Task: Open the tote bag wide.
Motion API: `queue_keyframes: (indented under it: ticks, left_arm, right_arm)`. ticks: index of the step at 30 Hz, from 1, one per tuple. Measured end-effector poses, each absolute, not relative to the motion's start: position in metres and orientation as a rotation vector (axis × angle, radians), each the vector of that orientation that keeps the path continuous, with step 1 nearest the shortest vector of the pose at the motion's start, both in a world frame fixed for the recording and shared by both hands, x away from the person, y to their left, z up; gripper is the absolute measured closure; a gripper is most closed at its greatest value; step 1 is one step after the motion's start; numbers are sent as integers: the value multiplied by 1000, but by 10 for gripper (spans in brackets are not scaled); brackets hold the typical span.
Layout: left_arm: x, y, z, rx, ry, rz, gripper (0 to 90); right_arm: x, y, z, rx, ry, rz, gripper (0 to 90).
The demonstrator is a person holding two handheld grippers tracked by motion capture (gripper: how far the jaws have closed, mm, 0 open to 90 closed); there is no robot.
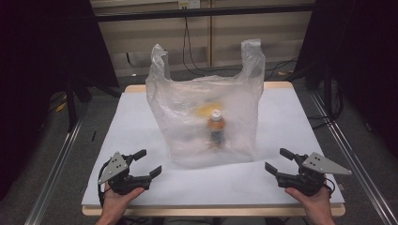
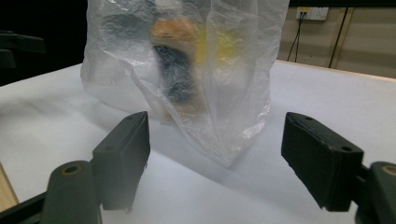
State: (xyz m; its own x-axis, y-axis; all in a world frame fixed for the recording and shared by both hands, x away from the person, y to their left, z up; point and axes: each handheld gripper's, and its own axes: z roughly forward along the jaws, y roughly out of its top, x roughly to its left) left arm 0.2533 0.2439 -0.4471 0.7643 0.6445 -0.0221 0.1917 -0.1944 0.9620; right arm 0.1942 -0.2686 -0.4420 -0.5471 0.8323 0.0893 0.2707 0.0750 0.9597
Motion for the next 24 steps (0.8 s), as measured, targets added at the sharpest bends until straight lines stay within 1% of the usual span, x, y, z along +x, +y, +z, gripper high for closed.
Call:
queue_keyframes:
  ticks: [2, 4, 6, 7, 8, 9, 10, 11, 12, 13, 14, 15, 16, 18, 19, 20, 21, 22, 24]
  left_arm:
    - [253, 244, -447, 1758, 653, 471, 198]
    - [253, 242, -447, 1745, 665, 456, 208]
    - [253, 241, -447, 1759, 645, 463, 250]
    - [252, 240, -447, 1757, 647, 458, 254]
    - [251, 238, -447, 1740, 658, 431, 300]
    - [252, 239, -446, 1765, 630, 425, 338]
    - [252, 239, -446, 1771, 622, 441, 338]
    - [252, 239, -445, 1778, 614, 427, 381]
    - [252, 238, -445, 1777, 611, 415, 381]
    - [252, 238, -444, 1779, 607, 404, 438]
    - [251, 236, -445, 1750, 625, 392, 449]
    - [252, 238, -444, 1777, 604, 389, 468]
    - [252, 238, -443, 1777, 604, 386, 526]
    - [253, 238, -442, 1775, 600, 369, 542]
    - [254, 240, -441, 1790, 567, 327, 590]
    - [253, 240, -441, 1793, 563, 319, 611]
    - [252, 238, -441, 1782, 594, 335, 637]
    - [253, 239, -440, 1794, 572, 330, 637]
    - [254, 237, -438, 1790, 574, 313, 700]
  right_arm:
    - [195, -269, -442, 1086, 1872, 1494, 269]
    - [196, -269, -442, 1090, 1893, 1498, 323]
    - [197, -268, -442, 1093, 1905, 1510, 343]
    - [198, -268, -442, 1086, 1916, 1510, 381]
    - [199, -267, -441, 1082, 1922, 1528, 416]
    - [200, -267, -441, 1077, 1933, 1529, 463]
    - [200, -267, -441, 1077, 1933, 1529, 463]
    - [202, -265, -441, 1065, 1947, 1534, 506]
    - [202, -265, -441, 1065, 1947, 1534, 506]
    - [203, -264, -441, 1065, 1959, 1534, 538]
    - [204, -263, -441, 1059, 1968, 1530, 574]
    - [204, -262, -440, 1048, 1980, 1536, 597]
    - [204, -261, -440, 1045, 1990, 1541, 617]
    - [206, -259, -439, 1040, 2003, 1555, 661]
    - [207, -258, -438, 1040, 2023, 1560, 699]
    - [207, -256, -437, 1048, 2031, 1567, 716]
    - [208, -256, -437, 1042, 2035, 1569, 738]
    - [208, -256, -437, 1042, 2035, 1569, 738]
    - [209, -254, -435, 1040, 2050, 1576, 782]
